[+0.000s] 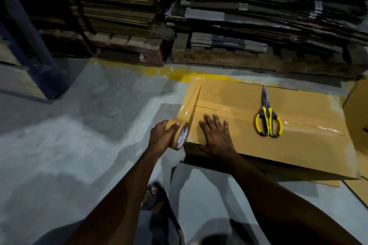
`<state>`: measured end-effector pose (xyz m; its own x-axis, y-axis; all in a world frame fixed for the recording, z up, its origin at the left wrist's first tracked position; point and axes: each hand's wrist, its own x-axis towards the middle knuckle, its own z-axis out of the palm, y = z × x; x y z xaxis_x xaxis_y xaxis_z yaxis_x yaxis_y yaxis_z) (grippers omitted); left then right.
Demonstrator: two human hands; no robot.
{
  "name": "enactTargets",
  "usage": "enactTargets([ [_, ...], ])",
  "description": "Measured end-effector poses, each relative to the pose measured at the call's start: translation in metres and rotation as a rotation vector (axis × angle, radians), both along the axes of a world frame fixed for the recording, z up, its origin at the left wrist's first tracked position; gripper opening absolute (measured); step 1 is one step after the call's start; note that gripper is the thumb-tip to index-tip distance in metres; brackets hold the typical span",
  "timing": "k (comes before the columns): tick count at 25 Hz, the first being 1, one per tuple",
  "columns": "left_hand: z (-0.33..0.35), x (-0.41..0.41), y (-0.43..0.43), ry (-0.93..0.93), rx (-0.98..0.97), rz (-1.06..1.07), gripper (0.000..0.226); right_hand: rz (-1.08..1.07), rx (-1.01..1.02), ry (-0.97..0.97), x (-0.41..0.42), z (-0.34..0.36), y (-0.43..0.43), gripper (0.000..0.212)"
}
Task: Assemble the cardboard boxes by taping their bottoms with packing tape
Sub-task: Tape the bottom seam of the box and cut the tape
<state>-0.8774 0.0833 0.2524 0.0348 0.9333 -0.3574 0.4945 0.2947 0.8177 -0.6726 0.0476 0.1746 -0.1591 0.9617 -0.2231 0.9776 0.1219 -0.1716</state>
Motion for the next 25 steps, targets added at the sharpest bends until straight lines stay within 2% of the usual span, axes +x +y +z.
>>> enactTargets([
  [4, 0.002, -0.003, -0.013, -0.041, -0.032, -0.062, 0.032, -0.025, -0.036, 0.021, -0.001, 0.007, 0.0, 0.098],
  [6, 0.005, -0.005, -0.019, -0.049, -0.022, -0.088, 0.025, -0.034, -0.059, 0.024, -0.003, 0.01, 0.002, 0.098],
  [8, 0.003, -0.01, -0.025, 0.021, 0.0, -0.086, 0.019, -0.049, -0.062, 0.025, -0.005, 0.01, 0.002, 0.097],
  [11, -0.01, -0.014, -0.039, 0.15, -0.023, -0.06, 0.029, -0.054, -0.077, 0.027, -0.006, 0.014, 0.002, 0.097],
  [17, -0.015, -0.003, -0.051, 0.057, -0.084, -0.016, 0.024, -0.05, -0.1, 0.035, -0.005, 0.015, 0.0, 0.098],
  [25, -0.022, -0.001, -0.056, 0.092, -0.102, -0.017, 0.023, -0.045, -0.067, 0.037, -0.005, 0.016, -0.002, 0.096],
])
